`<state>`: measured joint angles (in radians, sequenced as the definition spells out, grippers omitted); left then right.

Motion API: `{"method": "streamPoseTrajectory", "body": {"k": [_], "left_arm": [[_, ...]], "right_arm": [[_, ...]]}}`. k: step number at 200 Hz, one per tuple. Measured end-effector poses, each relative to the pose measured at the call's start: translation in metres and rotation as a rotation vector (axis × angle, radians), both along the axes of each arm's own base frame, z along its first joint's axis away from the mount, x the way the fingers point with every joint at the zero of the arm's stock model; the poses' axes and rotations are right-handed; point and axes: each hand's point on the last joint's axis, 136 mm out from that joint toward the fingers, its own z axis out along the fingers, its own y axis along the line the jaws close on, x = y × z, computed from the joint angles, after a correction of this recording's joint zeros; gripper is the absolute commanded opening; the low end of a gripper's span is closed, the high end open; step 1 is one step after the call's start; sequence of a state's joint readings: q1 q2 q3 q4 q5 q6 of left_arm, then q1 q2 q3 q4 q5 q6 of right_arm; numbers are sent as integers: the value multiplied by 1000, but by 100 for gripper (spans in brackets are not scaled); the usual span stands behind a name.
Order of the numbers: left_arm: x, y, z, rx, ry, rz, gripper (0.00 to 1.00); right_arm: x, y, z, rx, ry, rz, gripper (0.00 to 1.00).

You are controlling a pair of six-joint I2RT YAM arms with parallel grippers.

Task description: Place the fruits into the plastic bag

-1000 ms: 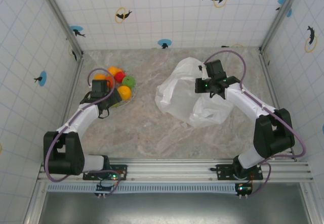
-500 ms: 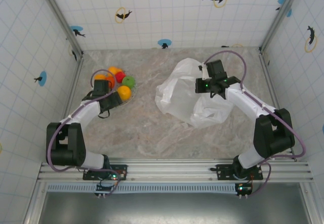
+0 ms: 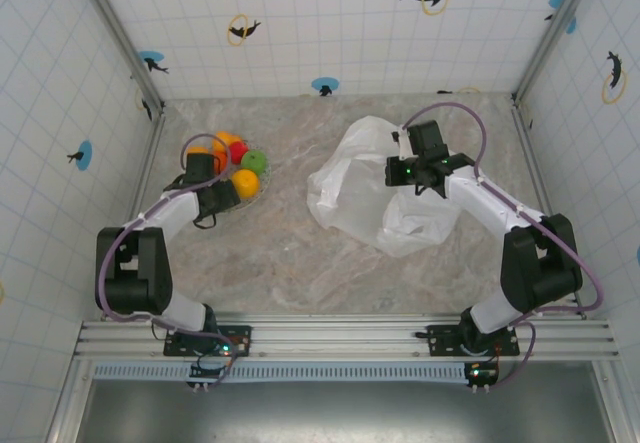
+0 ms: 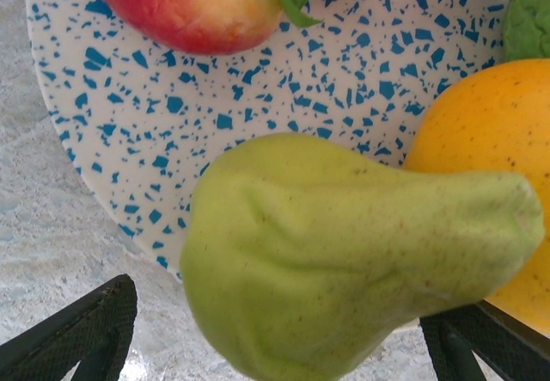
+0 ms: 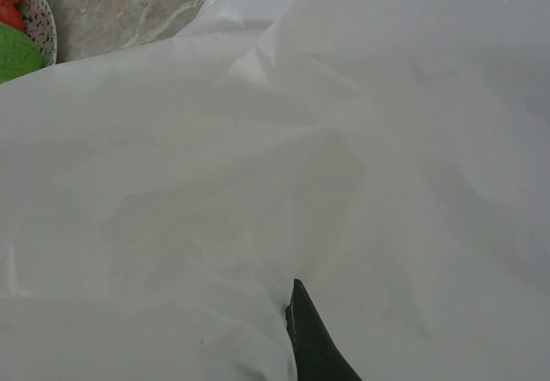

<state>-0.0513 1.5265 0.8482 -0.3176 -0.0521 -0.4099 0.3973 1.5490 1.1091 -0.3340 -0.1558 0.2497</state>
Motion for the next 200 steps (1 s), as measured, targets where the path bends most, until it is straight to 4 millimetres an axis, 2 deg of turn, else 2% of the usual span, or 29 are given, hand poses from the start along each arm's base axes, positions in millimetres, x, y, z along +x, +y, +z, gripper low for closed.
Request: {"method": "streamPoseTrajectory", "body": {"k": [94,200], "left_arm": [[9,-2,-9,3,34,-35,83],[9,2,-18,-35,59,-33,70]], "right_arm": [[-1,1,-2,5,2,4,0],[-4,1,-9,9,15,7,0]]}}
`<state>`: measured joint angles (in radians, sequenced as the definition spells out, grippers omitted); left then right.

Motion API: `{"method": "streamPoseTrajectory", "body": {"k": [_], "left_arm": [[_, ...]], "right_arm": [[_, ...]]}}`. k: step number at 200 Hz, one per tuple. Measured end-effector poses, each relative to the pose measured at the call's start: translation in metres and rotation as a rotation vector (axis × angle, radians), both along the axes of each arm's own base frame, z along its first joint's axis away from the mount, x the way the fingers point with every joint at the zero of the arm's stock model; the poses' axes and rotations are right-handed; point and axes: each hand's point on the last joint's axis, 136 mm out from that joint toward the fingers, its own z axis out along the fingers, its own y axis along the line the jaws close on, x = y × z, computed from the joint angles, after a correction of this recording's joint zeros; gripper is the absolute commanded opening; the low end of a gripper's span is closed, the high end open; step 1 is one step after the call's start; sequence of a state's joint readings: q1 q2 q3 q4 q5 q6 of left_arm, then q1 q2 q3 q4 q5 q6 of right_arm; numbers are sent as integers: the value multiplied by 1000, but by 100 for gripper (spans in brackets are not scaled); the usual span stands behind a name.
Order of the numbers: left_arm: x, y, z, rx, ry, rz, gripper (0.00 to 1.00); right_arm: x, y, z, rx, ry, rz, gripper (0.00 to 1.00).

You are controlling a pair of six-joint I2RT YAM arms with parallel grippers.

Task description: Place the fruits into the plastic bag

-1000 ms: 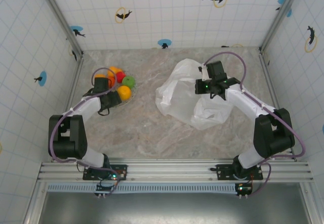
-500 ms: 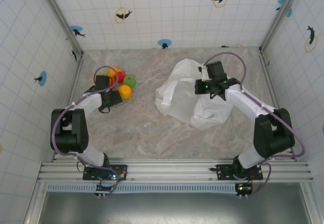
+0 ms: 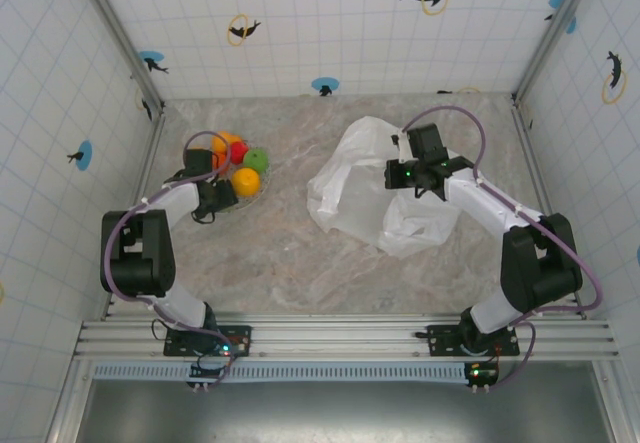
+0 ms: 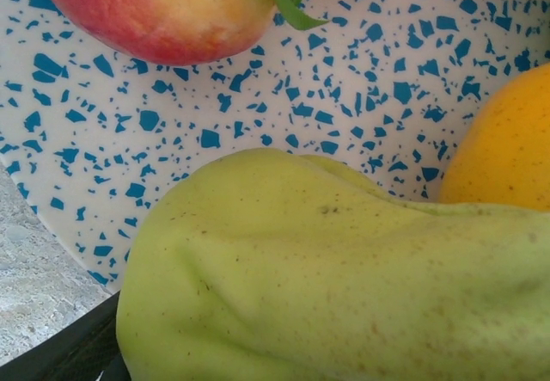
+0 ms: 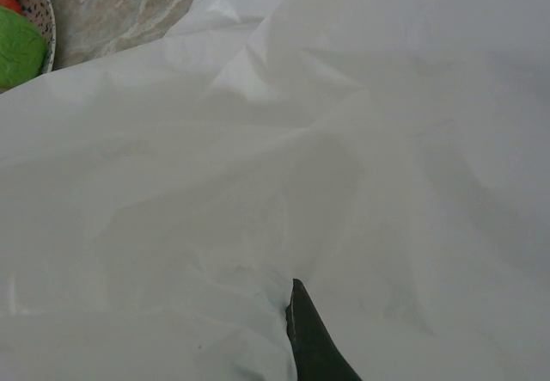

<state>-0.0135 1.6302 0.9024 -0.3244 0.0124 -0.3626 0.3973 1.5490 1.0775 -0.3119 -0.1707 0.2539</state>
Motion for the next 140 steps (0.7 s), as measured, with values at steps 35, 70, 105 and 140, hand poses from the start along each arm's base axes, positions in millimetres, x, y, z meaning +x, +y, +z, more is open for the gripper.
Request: {"method": "streamPoseTrajectory", "body": {"k": [35,70,105,140], "left_arm": [[1,-2,0,-15,-2,-3,61],[1,-2,1,-19,-4,-5,56],[-6,0,13,-7,-38,5,54],[-25,-3,47,-36,-148,11,50]], "right_arm": [[-1,1,0,6,3,2,0],[-1,1,0,11,5,1,0],[-1,2,0,17,9,2,0],[-2,5,1,37,16,5,0]]}}
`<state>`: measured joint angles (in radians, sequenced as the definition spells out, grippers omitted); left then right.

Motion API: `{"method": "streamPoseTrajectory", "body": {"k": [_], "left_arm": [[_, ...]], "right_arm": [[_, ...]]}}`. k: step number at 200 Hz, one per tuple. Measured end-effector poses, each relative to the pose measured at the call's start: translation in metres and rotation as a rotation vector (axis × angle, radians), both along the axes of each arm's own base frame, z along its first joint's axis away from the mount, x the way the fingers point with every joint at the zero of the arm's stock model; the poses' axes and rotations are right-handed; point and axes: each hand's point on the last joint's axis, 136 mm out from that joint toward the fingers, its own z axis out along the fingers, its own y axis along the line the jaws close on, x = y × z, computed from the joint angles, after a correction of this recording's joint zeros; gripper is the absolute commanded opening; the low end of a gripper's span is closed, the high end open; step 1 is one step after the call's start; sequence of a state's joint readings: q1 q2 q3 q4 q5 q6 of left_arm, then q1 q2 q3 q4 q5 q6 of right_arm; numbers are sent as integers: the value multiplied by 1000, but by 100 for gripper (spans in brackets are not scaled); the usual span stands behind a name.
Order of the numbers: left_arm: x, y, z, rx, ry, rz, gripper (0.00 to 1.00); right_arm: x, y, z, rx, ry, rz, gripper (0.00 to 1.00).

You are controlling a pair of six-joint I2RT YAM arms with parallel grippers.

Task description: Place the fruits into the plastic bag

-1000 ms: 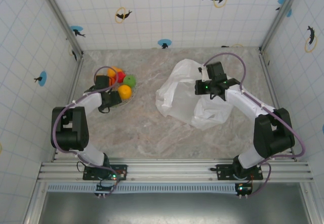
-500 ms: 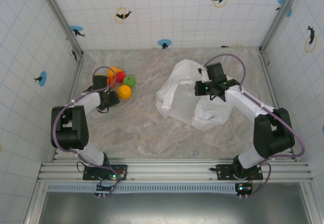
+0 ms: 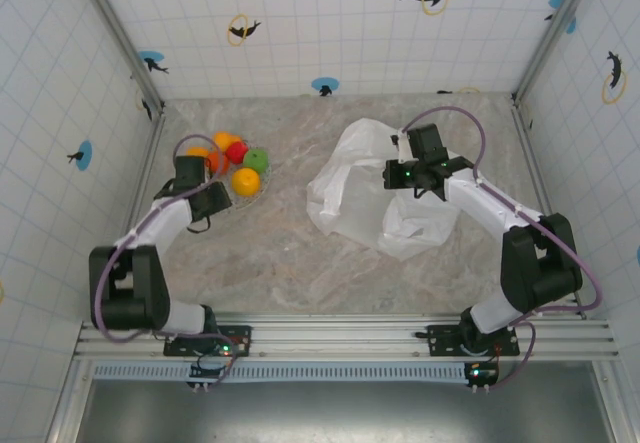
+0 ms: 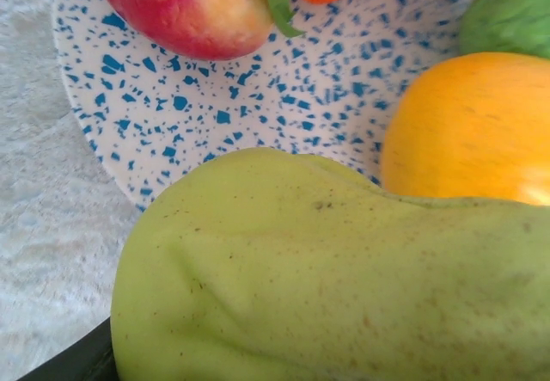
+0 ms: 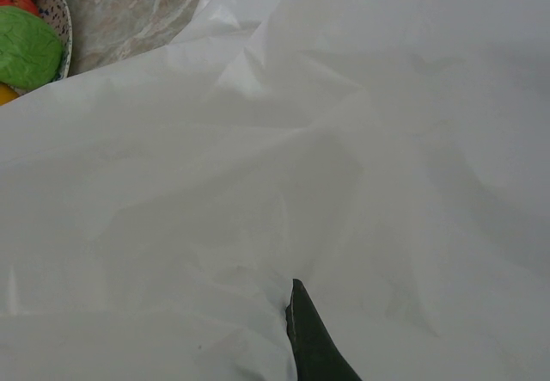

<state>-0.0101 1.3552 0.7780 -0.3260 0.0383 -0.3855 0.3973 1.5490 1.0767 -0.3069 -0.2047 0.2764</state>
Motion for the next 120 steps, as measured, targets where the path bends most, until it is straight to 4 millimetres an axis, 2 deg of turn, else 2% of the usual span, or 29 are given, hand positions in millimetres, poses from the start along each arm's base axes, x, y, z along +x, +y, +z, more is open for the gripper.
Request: {"method": "streamPoseTrajectory", "body": {"k": [21,33,59,76,96,120], "left_arm": [[-15,-16,32,-73,-116,-28,48],[-23,-36,51,-118,-188,-83,47],[-44,-111,96,-242,-330,-309,45],[-59,-156,119,-336,-390,-450,45],[-78,-202,129,-415,-407,-594,44],[-104,-256,118,-448,-347,-765,44]], "right_arm": [[0,0,0,6,6,-5,0],[-1,0,-2,9,14,-13,0],[-2,1,-3,29,28,-33,0],[-2,2,-6,55,36,-52,0],[-4,4,-10,91,56,-74,0],[-2,9,-9,138,64,-93,0]]}}
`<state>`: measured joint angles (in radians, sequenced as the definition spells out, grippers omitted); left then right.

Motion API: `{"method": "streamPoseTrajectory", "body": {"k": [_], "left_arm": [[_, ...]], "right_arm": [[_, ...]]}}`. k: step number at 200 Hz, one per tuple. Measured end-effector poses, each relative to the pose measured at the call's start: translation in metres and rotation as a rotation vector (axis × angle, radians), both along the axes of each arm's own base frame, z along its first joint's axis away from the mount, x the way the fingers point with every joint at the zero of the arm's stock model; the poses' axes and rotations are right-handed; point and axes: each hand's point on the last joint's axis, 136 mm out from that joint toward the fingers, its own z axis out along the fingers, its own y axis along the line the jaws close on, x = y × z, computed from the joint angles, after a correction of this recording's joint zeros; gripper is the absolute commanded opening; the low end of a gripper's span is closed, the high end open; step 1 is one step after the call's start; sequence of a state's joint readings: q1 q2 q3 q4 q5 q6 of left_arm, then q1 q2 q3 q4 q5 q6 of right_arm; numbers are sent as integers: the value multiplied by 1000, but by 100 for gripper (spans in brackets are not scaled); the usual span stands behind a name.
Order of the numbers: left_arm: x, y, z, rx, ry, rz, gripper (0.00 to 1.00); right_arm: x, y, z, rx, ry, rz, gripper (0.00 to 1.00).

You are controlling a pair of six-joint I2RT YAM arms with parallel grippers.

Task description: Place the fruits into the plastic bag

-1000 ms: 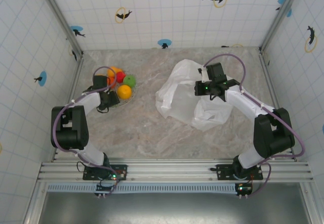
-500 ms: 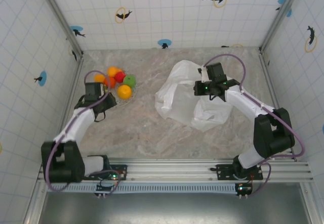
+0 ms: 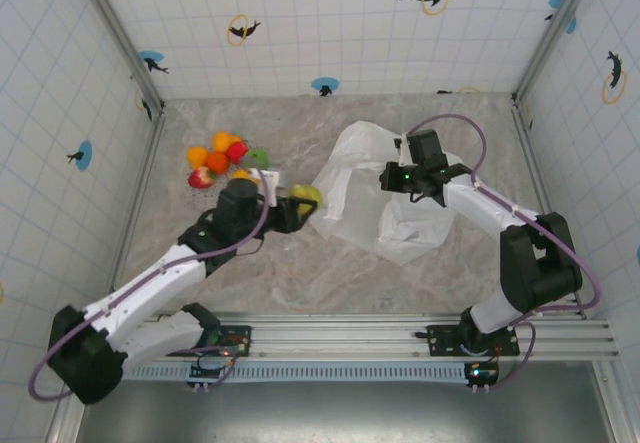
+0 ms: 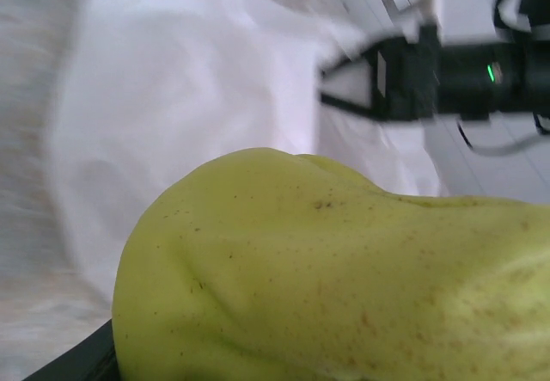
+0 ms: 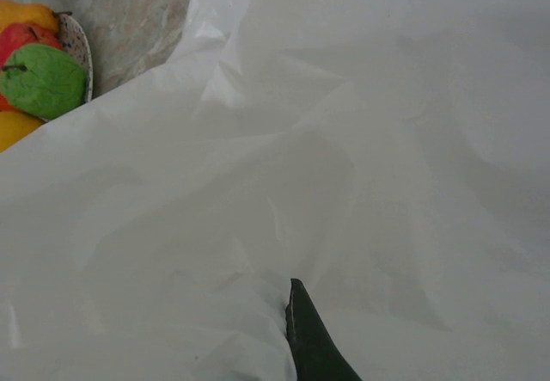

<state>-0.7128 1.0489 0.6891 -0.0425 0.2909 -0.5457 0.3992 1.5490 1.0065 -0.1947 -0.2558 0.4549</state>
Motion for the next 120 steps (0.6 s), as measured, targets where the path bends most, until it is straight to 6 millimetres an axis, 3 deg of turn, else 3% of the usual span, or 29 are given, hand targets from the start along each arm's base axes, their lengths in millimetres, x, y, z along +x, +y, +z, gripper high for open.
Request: {"method": "streamPoseTrajectory", "body": {"k": [25,43,67,120], "left_arm": [[-22,-44,-19,54,24,-144,44],[-31,-61,-29,73,28,-202,44],[-29,-68,-45,102,41,-205,45],[4,-69,-84,220,43,-79,46]], "right_arm": [[4,5,7,45,-8,-11,0],[5,7,9,63,-10,-14,0],[5,9,11,78,-7,-13,0],[1,18,14,148,9,-1,0]]}}
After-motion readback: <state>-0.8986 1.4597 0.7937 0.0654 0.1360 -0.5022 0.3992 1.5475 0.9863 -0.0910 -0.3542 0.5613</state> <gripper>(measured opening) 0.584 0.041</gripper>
